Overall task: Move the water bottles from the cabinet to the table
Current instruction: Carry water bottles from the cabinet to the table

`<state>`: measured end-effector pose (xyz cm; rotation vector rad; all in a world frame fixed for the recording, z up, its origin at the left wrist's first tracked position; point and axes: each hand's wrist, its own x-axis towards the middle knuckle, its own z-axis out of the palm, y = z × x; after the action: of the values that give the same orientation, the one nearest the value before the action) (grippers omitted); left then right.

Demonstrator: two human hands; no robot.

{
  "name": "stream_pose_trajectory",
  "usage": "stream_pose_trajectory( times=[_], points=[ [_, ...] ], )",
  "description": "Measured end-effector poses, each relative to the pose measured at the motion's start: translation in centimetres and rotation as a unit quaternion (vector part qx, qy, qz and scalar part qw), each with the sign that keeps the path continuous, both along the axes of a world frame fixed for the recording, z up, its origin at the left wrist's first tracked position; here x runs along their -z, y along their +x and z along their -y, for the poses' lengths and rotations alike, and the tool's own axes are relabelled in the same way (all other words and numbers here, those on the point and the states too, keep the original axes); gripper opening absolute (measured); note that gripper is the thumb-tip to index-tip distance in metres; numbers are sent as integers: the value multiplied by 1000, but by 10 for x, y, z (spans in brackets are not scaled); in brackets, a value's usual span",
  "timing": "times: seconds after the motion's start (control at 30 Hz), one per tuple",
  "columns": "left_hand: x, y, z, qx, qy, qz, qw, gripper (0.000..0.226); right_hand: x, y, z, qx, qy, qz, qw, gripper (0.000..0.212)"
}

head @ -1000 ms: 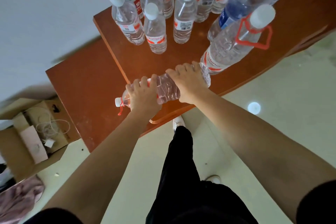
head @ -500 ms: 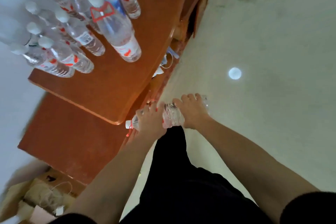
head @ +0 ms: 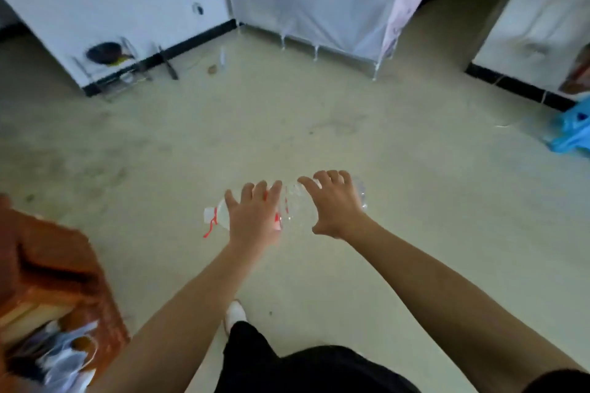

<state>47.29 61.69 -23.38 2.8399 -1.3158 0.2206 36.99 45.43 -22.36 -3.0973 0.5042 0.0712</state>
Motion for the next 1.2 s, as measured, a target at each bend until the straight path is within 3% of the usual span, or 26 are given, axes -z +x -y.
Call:
stream_pose_trajectory(
  times=[0.13,0.23,0.33,0.73,0.97,1.2],
  points=[
    [-55,-7,110,107,-109,89,984,65,-53,-46,85,105,-41,131,985,100],
    [-90,-8,186,191,-160,130,960,79,-79,-69,142,155,-92,245,952,97],
    [-116,-9,261,256,-208,151,932,84,-98,-81,200,191,-139,283,930,98],
    [-151,4,544,415,-286,98,858,74,-152,-94,413,344,-231,227,881,98],
    [-140,-66,682,526,-277,26,804,89,-150,-166,497,450,-255,181,836,102],
    [-126,-157,824,592,-260,33,762,91,-124,-253,614,507,-265,191,798,107]
  ],
)
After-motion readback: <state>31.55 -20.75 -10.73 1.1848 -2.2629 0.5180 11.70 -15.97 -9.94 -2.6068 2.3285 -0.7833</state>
